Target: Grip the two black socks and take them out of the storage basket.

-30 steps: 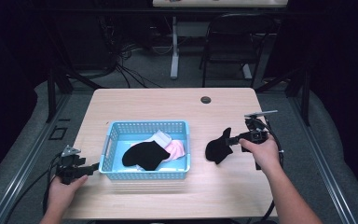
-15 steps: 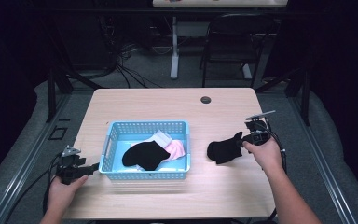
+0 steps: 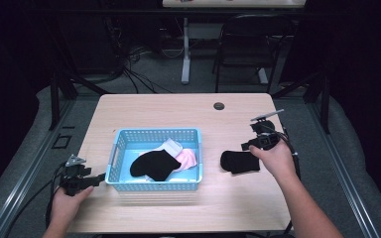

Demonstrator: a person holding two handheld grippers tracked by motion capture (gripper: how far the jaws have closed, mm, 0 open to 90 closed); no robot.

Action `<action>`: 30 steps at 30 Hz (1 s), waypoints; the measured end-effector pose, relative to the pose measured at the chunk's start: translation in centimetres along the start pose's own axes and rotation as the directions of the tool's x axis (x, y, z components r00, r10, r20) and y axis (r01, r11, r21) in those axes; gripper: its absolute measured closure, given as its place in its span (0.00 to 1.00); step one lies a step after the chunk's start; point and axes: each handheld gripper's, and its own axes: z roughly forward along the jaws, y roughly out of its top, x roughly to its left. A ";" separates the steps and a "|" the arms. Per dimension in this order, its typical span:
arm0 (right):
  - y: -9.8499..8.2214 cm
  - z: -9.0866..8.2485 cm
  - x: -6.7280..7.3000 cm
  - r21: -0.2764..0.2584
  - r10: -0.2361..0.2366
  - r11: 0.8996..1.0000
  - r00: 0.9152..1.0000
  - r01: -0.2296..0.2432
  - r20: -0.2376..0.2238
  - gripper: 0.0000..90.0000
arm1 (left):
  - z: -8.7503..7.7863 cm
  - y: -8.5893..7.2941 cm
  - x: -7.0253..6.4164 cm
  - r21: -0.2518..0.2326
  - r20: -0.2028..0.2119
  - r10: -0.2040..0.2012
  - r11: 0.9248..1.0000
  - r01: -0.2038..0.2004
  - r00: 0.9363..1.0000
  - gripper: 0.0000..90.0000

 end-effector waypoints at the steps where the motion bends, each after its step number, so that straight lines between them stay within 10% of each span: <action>1: 0.2 0.0 0.5 0.000 -0.013 1.000 1.000 0.013 -0.005 0.83 | 0.0 0.0 0.0 0.000 0.001 0.000 1.000 0.000 1.000 0.35; 12: 3.2 1.2 7.1 0.027 -0.168 0.985 0.984 0.170 -0.060 0.82 | 0.0 0.0 0.0 -0.002 0.002 0.000 1.000 0.001 1.000 0.35; 20: 4.5 3.8 12.0 0.037 -0.269 0.960 0.953 0.277 -0.138 0.77 | 0.0 0.0 0.0 -0.003 0.005 0.000 1.000 0.000 1.000 0.35; 30: 5.1 7.8 13.4 0.046 -0.199 0.974 0.936 0.221 -0.289 0.76 | 0.0 0.0 0.0 -0.004 0.007 0.000 1.000 0.000 1.000 0.35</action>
